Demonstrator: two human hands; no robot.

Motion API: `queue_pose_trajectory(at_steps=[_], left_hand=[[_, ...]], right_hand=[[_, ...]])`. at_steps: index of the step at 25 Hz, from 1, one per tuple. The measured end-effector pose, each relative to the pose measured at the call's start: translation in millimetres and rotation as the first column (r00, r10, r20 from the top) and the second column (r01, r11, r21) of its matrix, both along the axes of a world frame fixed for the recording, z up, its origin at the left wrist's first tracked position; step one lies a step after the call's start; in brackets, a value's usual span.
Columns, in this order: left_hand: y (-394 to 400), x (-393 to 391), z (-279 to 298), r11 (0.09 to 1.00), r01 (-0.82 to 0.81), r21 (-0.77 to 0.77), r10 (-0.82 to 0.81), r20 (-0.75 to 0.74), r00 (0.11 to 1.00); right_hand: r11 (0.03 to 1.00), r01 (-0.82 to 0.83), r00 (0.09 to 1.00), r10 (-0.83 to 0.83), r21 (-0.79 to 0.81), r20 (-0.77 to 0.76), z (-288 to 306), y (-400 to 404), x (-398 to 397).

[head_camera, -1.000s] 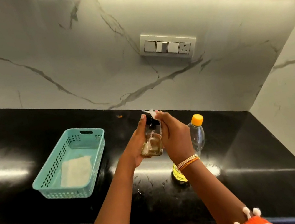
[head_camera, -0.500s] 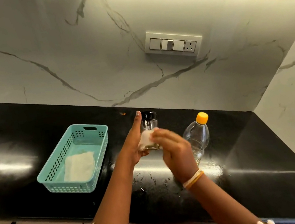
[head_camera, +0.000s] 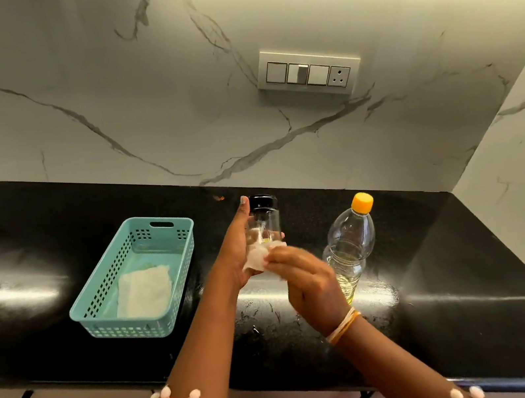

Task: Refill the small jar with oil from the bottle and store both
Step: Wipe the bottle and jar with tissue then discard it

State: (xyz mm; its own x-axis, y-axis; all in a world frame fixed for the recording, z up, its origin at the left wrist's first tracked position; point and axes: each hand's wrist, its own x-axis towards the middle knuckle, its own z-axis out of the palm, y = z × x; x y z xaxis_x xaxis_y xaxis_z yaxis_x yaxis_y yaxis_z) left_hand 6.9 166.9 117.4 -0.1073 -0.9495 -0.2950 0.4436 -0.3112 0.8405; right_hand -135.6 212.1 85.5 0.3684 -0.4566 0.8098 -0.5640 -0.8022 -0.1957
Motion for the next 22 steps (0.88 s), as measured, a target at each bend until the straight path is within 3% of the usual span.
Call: queue_pose_trajectory(at_steps=[3, 5, 7, 10, 13, 18, 22], left_hand=[[4.0, 0.0, -5.0, 0.996, 0.092, 0.004, -0.092, -0.028, 0.995], [7.8, -1.7, -5.2, 0.993, 0.116, -0.033, -0.118, -0.053, 0.992], [10.8, -3.6, -5.8, 0.995, 0.089, -0.052, -0.094, -0.104, 0.990], [11.9, -1.0, -2.2, 0.994, 0.095, -0.054, -0.105, -0.222, 0.969], [9.4, 3.6, -6.8, 0.996, 0.062, -0.067, -0.076, -0.238, 0.968], [3.0, 0.4, -17.0, 0.993, 0.104, -0.059, -0.114, -0.194, 0.974], [5.3, -8.1, -9.4, 0.996, 0.084, -0.025, -0.087, -0.194, 0.977]], right_hand=[[0.980, 0.093, 0.943, -0.144, 0.179, 0.300, 34.1, -16.1, 3.3], [0.964, 0.041, 0.922, -0.137, 0.262, 0.362, 51.1, -33.1, 5.8], [0.970, 0.016, 0.952, -0.088, 0.241, 0.292, 45.5, -35.4, 9.3], [0.994, 0.066, 0.990, -0.076, 0.082, 0.120, 10.5, -10.5, 12.5], [1.000, 0.016, 0.999, -0.015, -0.021, 0.033, -13.1, 11.9, 11.2], [0.980, 0.169, 0.918, -0.197, 0.108, 0.344, 36.6, -6.1, 14.3], [0.966, 0.139, 0.961, -0.184, 0.219, 0.204, 51.1, -30.1, 14.6]])
